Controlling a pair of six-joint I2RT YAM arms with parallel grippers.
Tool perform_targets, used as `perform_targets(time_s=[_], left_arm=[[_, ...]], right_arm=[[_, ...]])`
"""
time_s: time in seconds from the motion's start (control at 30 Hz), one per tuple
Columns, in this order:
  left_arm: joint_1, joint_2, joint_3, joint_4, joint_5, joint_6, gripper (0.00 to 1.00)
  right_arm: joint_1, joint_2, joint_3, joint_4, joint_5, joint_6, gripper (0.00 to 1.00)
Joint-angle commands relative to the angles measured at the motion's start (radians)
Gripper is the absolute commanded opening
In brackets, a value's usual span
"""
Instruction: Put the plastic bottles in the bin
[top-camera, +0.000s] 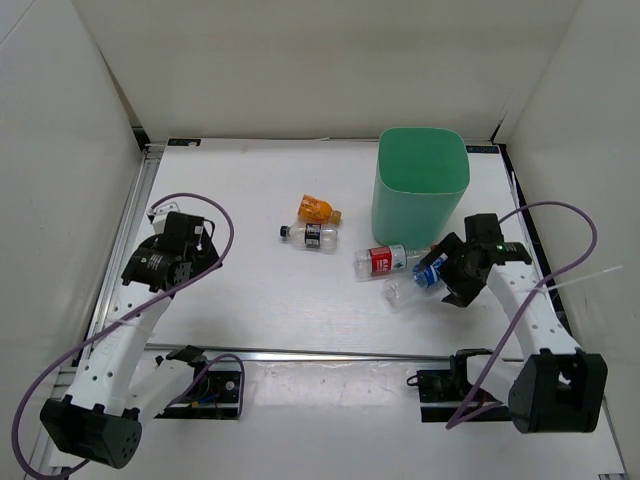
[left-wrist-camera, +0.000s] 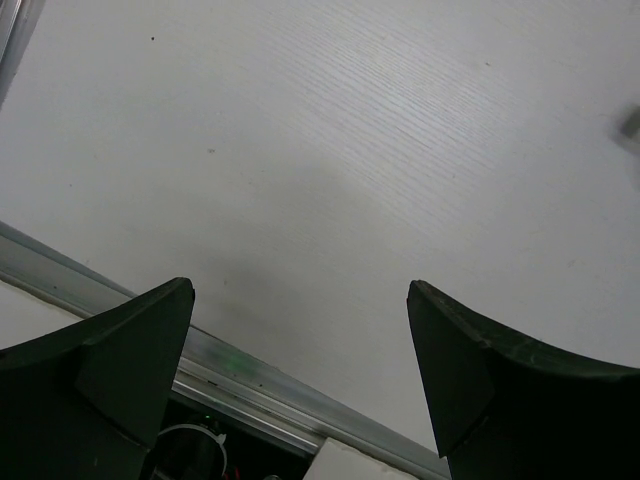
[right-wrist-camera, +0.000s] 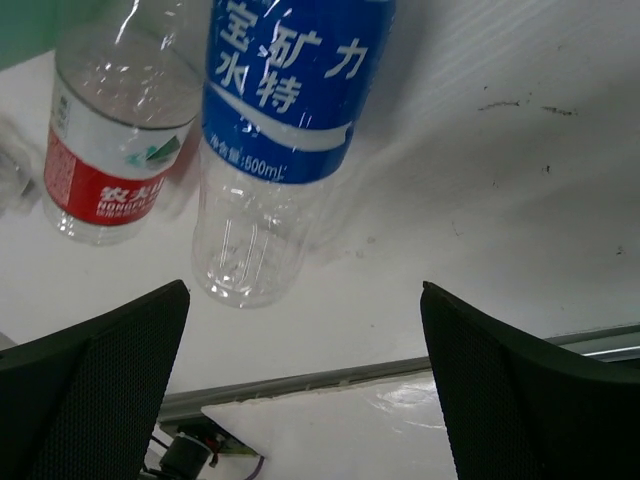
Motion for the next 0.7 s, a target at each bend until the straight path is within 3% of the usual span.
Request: perform_targets(time_s=[0.0, 0.3, 0.67], left_arm=[[-0.019, 0.003, 0.003, 0.026, 0.006, 0.014, 0.99], [-0.028, 0.032, -0.006, 0.045, 0.006, 0.032, 0.99], [-0.028, 0.071, -0.016, 0.045, -0.023, 0.032, 0.99]], right_arm=[[-0.015, 0.082, 0.0, 0.065, 0.032, 0.041, 1.0], [-0.016, 0.271, 0.078, 0.101, 0.041, 0.086, 1.0], [-0.028, 0.388, 0.12, 0.111, 0.05, 0.097, 0.97]])
